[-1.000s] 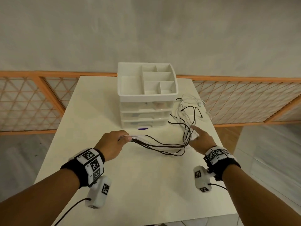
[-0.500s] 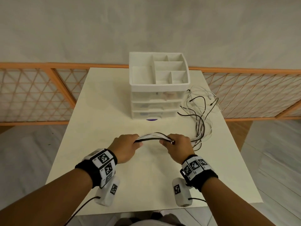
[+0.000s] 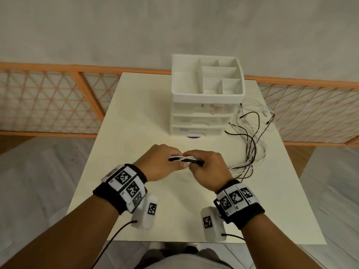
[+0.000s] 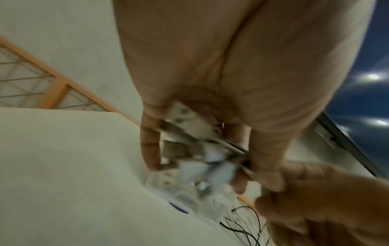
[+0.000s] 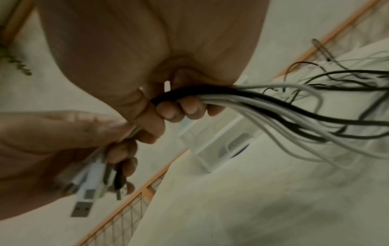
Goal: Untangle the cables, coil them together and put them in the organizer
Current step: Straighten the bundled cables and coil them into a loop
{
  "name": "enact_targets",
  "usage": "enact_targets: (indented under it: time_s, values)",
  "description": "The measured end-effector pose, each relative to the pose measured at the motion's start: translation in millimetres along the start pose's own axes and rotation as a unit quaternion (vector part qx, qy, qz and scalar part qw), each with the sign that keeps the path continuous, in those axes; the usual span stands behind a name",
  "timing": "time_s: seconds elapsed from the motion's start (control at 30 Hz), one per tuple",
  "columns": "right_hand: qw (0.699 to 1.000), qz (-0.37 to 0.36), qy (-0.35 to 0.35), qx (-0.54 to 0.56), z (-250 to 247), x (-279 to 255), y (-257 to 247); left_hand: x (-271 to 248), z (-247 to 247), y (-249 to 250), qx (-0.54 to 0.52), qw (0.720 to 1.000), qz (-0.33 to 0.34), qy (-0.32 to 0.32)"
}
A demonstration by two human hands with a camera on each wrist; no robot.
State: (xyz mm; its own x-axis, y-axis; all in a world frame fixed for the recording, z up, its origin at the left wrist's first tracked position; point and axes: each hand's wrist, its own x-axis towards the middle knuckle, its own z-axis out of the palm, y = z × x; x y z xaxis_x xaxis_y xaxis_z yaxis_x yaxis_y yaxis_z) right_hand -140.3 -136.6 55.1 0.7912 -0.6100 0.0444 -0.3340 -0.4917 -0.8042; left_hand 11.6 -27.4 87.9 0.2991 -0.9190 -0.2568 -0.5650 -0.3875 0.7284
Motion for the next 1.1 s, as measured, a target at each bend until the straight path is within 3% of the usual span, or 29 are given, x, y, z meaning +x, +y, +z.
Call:
enact_targets:
  time_s: [0.1,0.17,0.23,0.43,0.53,0.6,0.7,0.8,0.87,0.97,1.0,1.03,1.1]
  values:
    - [0.995,0.038,0.044,0.079,4,-9,12,-9,4,-3,-0.175,0.984,-0.030,-0.004]
    - [0.990,0.050,0.058,0.118,10,-15,17,-12,16,-3,-0.325,0.942,-0.083,-0.001]
    - [0.991,0.034,0.069,0.110,16,-19,23,-13,27,-5,-0.382,0.917,-0.113,0.017]
    - [0.999,-0.027,0.031,0.008,27,-27,39,-15,37,-10,-0.330,0.938,-0.110,0.010]
    - [1.000,0.006,-0.016,0.000,24,-25,36,-10,30,-11,-0.321,0.939,-0.121,0.031]
    - [0.995,0.008,-0.051,-0.081,14,-24,39,-8,21,-11,-0.325,0.937,-0.121,0.040]
    - [0.947,0.006,-0.123,-0.298,-11,-23,49,-9,8,-11,-0.317,0.942,-0.105,0.029]
    - [0.885,0.143,-0.257,-0.362,-36,-15,56,-10,3,-7,-0.286,0.955,-0.081,0.010]
    - [0.899,0.165,-0.216,-0.344,-43,-4,67,-9,8,-1,-0.242,0.968,-0.063,0.012]
    - [0.951,0.122,0.027,-0.282,-45,14,83,-2,21,2,-0.194,0.978,-0.053,0.057]
    - [0.956,0.123,0.060,-0.260,-43,17,87,1,25,1,-0.185,0.978,-0.054,0.074]
    - [0.959,0.139,0.039,-0.244,-38,17,91,2,28,0,-0.173,0.979,-0.057,0.088]
    - [0.937,0.212,-0.112,-0.253,-28,9,96,3,34,-4,-0.148,0.982,-0.065,0.099]
